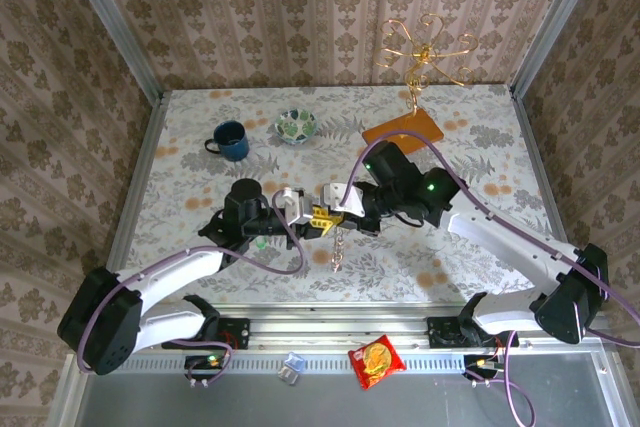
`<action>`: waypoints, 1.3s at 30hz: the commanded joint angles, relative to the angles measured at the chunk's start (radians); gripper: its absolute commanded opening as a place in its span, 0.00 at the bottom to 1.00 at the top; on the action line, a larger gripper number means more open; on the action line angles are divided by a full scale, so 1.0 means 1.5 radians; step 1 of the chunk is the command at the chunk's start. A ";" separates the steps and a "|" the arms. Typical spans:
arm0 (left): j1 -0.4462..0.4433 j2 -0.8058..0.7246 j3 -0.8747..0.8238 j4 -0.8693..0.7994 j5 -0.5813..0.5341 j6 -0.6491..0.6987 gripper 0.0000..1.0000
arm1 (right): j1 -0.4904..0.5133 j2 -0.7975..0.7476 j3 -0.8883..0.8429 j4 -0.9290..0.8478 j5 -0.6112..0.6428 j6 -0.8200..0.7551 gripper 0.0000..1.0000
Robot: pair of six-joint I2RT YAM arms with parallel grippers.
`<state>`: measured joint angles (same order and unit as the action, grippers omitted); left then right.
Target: Put the keys on the keyring
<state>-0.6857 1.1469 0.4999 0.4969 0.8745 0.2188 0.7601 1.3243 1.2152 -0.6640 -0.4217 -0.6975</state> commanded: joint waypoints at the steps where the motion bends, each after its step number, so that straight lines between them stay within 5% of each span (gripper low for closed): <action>1: 0.002 0.002 0.025 -0.009 0.017 0.016 0.04 | 0.011 0.006 0.023 -0.020 -0.009 -0.007 0.00; 8: 0.005 -0.005 0.002 0.047 0.030 -0.011 0.00 | -0.026 -0.048 -0.040 0.054 -0.060 0.068 0.03; 11: 0.005 0.000 -0.010 0.090 0.035 -0.034 0.00 | -0.046 -0.071 -0.071 0.098 -0.086 0.105 0.28; 13: 0.006 0.006 -0.019 0.129 0.036 -0.056 0.00 | -0.074 -0.096 -0.108 0.155 -0.123 0.140 0.32; 21: 0.005 0.052 -0.052 0.299 0.038 -0.144 0.00 | -0.114 -0.136 -0.219 0.309 -0.194 0.225 0.32; 28: 0.005 0.071 -0.056 0.340 0.037 -0.161 0.00 | -0.114 -0.118 -0.235 0.359 -0.219 0.254 0.29; 39: 0.005 0.084 -0.057 0.367 0.038 -0.175 0.00 | -0.106 -0.088 -0.219 0.381 -0.224 0.261 0.07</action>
<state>-0.6788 1.2716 0.4191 0.9733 0.9058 -0.0196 0.5945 1.1851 0.8776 -0.1204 -0.7296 -0.3134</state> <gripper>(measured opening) 0.049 0.096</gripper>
